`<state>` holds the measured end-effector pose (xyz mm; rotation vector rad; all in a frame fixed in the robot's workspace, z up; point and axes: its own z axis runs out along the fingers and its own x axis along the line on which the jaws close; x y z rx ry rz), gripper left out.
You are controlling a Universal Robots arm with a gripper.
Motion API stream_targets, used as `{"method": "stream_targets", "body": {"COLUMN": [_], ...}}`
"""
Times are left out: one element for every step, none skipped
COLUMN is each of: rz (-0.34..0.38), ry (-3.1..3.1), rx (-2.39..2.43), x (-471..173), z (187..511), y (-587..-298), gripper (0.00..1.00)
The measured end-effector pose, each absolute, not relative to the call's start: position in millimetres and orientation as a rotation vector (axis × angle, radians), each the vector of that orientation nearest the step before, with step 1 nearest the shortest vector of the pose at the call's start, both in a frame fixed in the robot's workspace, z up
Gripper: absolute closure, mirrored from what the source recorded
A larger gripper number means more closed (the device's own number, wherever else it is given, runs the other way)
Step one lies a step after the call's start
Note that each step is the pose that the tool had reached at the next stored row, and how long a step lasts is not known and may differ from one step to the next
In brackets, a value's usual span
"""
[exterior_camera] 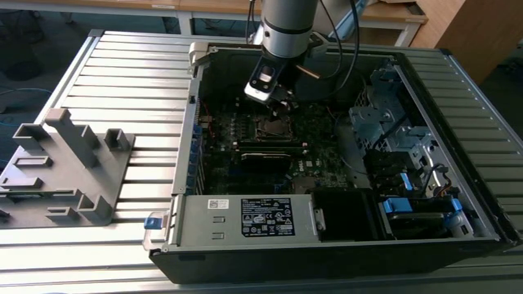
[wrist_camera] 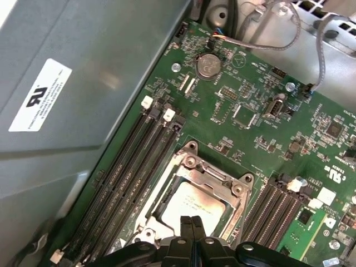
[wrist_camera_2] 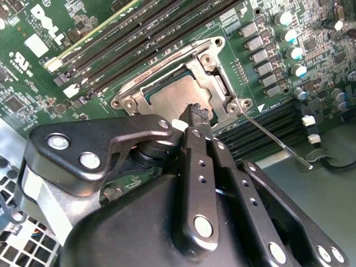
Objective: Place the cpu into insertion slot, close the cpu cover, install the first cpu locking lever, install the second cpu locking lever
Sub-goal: 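Close the cpu cover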
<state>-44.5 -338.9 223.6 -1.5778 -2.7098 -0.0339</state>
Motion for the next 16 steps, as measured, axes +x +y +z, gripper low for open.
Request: {"method": "stream_targets", "body": {"rz": [-0.034,-0.034,-0.034,-0.034,-0.034,-0.034,-0.034,-0.034,-0.034,-0.034,-0.034,-0.034,-0.034,-0.034,-0.034,-0.033], "ry": [-2.719,-2.729,-2.739,-2.748,-2.75,-2.75,-2.75,-2.75,-2.75,-2.751,-2.751,-2.752,-2.757,-2.763,-2.771,-2.778], "rx": [-1.562,-1.544,-1.526,-1.51,-1.506,-1.505,-1.505,-1.505,-1.505,-1.504,-1.504,-1.502,-1.493,-1.481,-1.467,-1.452], "x": [-44.5,-44.5,-44.4,-44.5,-44.5,-44.5,-44.5,-44.5,-44.5,-44.5,-44.5,-44.5,-44.5,-44.5,-44.5,-44.5], "z": [223.6,223.6,223.6,223.6,223.6,223.6,223.6,223.6,223.6,223.6,223.6,223.6,223.6,223.6,223.6,223.6], "y": [-338.9,-338.9,-338.9,-338.9,-338.9,-338.9,-338.9,-338.9,-338.9,-338.9,-338.9,-338.9,-338.9,-339.0,-339.0,-339.0], "gripper": [0.89,0.89,0.89,0.89,0.89,0.89,0.89,0.89,0.89,0.89,0.89,0.89,0.89,0.89,0.89,0.89]}}
